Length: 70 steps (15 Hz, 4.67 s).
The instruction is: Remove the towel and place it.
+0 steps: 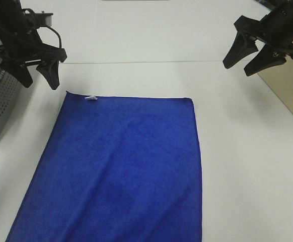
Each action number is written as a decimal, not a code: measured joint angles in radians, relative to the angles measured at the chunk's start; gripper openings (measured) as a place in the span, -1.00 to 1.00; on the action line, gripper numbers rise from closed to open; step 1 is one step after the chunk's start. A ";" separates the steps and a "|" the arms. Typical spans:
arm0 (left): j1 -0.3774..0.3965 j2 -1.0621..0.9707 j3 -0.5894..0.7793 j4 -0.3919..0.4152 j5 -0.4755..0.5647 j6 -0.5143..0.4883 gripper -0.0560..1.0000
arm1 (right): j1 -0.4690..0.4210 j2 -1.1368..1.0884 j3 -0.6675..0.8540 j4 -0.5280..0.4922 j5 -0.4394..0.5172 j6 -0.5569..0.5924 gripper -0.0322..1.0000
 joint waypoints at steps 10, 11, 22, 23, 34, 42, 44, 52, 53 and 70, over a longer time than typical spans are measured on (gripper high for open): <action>0.078 0.233 -0.228 -0.110 0.003 0.022 0.32 | 0.074 0.266 -0.178 -0.142 -0.072 0.085 0.31; 0.082 0.245 -0.229 -0.116 0.003 0.023 0.32 | 0.082 0.282 -0.200 -0.153 -0.075 0.091 0.31; 0.096 0.320 -0.235 -0.140 0.008 0.059 0.32 | 0.170 0.387 -0.252 -0.276 -0.103 0.222 0.31; 0.096 0.321 -0.235 -0.140 0.008 0.068 0.32 | 0.170 0.393 -0.258 -0.277 -0.103 0.224 0.31; 0.060 0.328 -0.241 -0.185 0.007 0.102 0.32 | 0.225 0.402 -0.260 -0.244 -0.155 0.240 0.31; -0.007 0.330 -0.241 -0.240 -0.033 0.103 0.32 | 0.280 0.412 -0.266 -0.212 -0.205 0.239 0.31; -0.015 0.332 -0.241 -0.271 -0.046 0.103 0.32 | 0.280 0.413 -0.267 -0.206 -0.205 0.239 0.31; -0.045 0.333 -0.241 -0.294 -0.091 0.103 0.31 | 0.280 0.419 -0.268 -0.122 -0.208 0.211 0.31; -0.046 0.337 -0.241 -0.301 -0.094 0.103 0.28 | 0.280 0.419 -0.268 -0.126 -0.209 0.211 0.30; -0.046 0.350 -0.236 -0.303 -0.312 0.200 -0.85 | 0.287 0.443 -0.407 -0.356 -0.425 0.000 -0.90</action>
